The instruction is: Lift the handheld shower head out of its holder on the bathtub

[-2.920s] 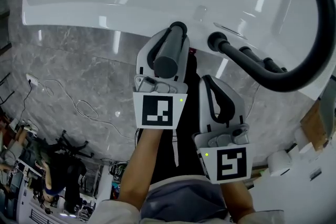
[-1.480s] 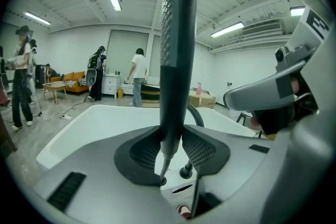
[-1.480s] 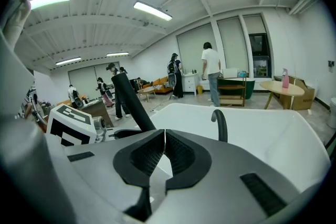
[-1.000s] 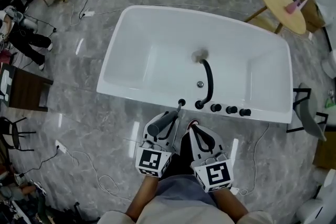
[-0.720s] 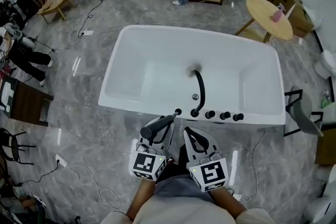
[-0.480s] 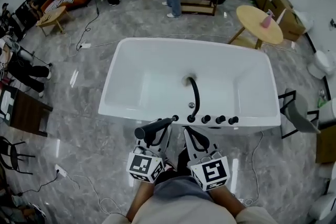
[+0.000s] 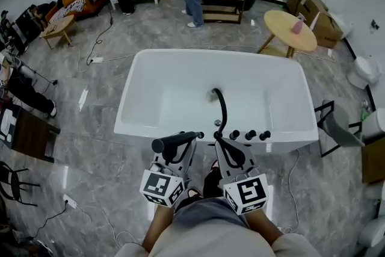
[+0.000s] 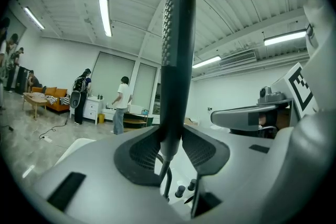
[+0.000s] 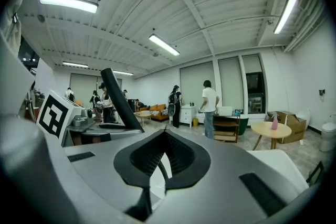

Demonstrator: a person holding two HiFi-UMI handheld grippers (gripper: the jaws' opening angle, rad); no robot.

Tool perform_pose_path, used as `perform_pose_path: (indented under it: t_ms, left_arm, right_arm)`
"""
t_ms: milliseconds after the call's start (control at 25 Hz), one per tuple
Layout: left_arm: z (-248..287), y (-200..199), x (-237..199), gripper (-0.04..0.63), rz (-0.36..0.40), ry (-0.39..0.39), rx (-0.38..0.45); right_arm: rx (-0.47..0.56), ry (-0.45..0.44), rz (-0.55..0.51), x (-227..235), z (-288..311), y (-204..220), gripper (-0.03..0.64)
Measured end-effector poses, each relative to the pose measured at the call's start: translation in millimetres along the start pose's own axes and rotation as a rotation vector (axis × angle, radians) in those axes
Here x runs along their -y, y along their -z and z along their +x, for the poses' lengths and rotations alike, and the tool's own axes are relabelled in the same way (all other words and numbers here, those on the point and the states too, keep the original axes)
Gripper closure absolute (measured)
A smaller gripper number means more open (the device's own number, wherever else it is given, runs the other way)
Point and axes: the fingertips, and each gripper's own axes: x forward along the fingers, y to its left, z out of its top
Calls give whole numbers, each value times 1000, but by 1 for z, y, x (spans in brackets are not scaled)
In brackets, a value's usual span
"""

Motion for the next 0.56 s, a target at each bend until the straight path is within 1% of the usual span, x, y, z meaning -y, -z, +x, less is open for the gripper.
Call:
perform_pose_path:
  t_ms: [200, 560]
  left_arm:
    - [-9, -3, 1, 460, -5, 8, 9]
    - [-21, 1, -8, 460, -21, 5, 11]
  right_arm:
    - [-2, 10, -5, -5, -6, -2, 598]
    - [4, -11, -17, -24, -2, -3, 598]
